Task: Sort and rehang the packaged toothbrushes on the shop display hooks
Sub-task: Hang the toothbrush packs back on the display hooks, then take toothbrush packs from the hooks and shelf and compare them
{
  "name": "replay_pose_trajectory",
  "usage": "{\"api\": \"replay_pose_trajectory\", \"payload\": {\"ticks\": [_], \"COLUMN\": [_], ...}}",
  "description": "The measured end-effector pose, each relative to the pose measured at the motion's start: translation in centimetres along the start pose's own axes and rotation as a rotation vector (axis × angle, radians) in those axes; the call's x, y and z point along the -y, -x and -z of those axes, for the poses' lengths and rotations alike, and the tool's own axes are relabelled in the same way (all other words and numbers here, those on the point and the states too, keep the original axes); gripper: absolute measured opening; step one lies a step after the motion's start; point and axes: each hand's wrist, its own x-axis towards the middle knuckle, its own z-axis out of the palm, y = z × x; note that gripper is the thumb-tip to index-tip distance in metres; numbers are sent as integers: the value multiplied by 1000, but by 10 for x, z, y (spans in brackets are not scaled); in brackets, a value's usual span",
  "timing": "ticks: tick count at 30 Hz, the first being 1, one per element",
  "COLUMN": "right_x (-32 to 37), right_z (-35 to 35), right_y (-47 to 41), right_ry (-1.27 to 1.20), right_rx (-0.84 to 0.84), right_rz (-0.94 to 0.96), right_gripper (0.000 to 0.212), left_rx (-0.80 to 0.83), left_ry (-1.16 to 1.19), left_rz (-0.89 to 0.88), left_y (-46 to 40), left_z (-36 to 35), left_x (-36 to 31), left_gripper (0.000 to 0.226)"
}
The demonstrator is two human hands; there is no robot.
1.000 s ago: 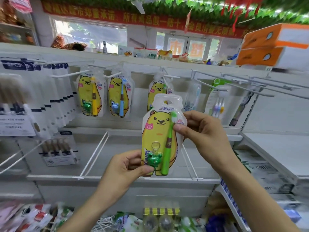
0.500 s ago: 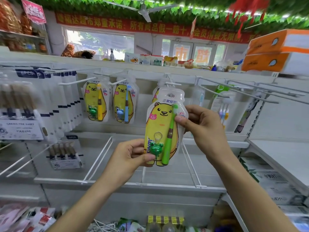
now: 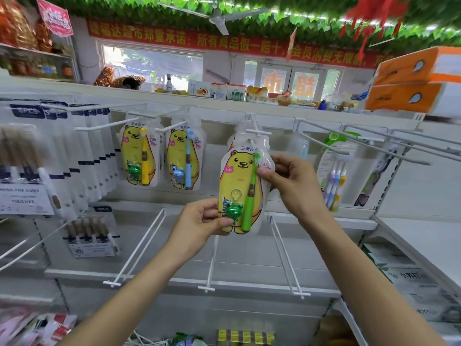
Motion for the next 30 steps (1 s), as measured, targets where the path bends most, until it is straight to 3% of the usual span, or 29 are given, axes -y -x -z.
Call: {"api": "replay_pose_trajectory", "payload": {"ticks": [13, 17, 21, 23, 30], "right_x": [-52, -63, -63, -62, -59], "right_z": [3, 3, -2, -4, 5], "right_y": [-78, -87, -83, -77, -24], "right_ry": [180, 221, 291, 387, 724], "right_rx": [-43, -80, -108, -124, -127], "right_rz": [-51, -85, -65, -29, -70], "right_gripper": [2, 20, 17, 18, 25], "left_rx": [-101, -78, -74, -84, -110], "left_ry": [-134, -208, -264, -362, -884], "left_rz": [19, 46, 55, 92, 70], "left_y": [-90, -104, -101, -94, -49], "left_z": [-5, -5, 4, 10, 25], "left_x": [37, 37, 34, 37, 26], "left_gripper": [25, 29, 18, 6, 8]}}
